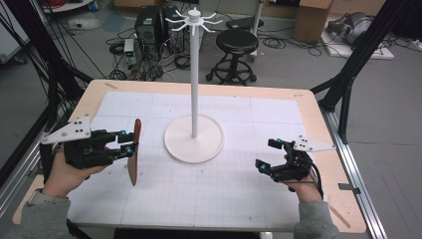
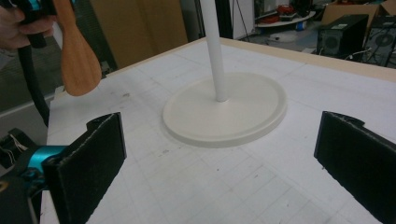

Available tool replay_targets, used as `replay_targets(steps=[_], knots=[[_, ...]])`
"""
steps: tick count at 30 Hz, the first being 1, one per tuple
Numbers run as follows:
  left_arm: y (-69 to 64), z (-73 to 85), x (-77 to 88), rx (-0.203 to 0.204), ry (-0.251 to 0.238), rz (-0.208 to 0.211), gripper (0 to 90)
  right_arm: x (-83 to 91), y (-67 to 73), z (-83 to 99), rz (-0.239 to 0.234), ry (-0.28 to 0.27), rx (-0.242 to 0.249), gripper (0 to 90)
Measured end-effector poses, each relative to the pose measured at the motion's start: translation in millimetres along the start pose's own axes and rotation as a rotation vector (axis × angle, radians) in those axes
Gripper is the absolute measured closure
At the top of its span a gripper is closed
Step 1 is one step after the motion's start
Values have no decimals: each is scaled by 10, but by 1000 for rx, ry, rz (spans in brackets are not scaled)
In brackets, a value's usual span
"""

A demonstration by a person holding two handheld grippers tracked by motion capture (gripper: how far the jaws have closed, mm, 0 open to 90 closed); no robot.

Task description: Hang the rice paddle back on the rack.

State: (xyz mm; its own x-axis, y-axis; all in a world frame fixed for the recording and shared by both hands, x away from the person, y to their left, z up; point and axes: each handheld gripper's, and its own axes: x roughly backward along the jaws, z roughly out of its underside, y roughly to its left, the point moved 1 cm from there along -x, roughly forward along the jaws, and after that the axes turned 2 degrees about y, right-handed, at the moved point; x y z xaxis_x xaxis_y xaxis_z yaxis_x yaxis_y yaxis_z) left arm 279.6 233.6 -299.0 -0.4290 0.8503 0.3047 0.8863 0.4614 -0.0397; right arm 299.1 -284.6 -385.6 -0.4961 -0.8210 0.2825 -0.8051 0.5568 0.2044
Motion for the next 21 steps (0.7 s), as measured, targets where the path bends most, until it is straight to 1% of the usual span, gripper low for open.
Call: replay_targets(steps=[1,2,3,6,8,10,14,18,19,21], knots=[[0,0,0,0,0,0,652,0,0,0,0,0,0,10],[19,-70,-6,-6,14,-7,652,3,-10,-3,1,-6,-3,10],[19,-70,-6,-6,14,-7,652,3,-10,-3,1,-6,-3,10],[43,-171,-25,-16,32,-14,651,3,-31,-7,-3,-13,-8,10],[71,-227,-38,-35,46,-12,652,4,-35,-9,-4,-16,-9,10],[106,-266,-51,-36,42,-11,652,11,-41,-13,-3,-22,-13,10],[159,-317,-84,-36,44,-27,652,31,-46,-20,-6,-35,-19,10],[201,-362,-108,-33,21,-31,652,33,-55,-21,-6,-39,-22,10],[213,-374,-110,-36,23,-33,651,30,-54,-19,-7,-37,-23,10],[240,-419,-118,-29,13,-36,652,24,-51,-20,-6,-36,-23,10]])
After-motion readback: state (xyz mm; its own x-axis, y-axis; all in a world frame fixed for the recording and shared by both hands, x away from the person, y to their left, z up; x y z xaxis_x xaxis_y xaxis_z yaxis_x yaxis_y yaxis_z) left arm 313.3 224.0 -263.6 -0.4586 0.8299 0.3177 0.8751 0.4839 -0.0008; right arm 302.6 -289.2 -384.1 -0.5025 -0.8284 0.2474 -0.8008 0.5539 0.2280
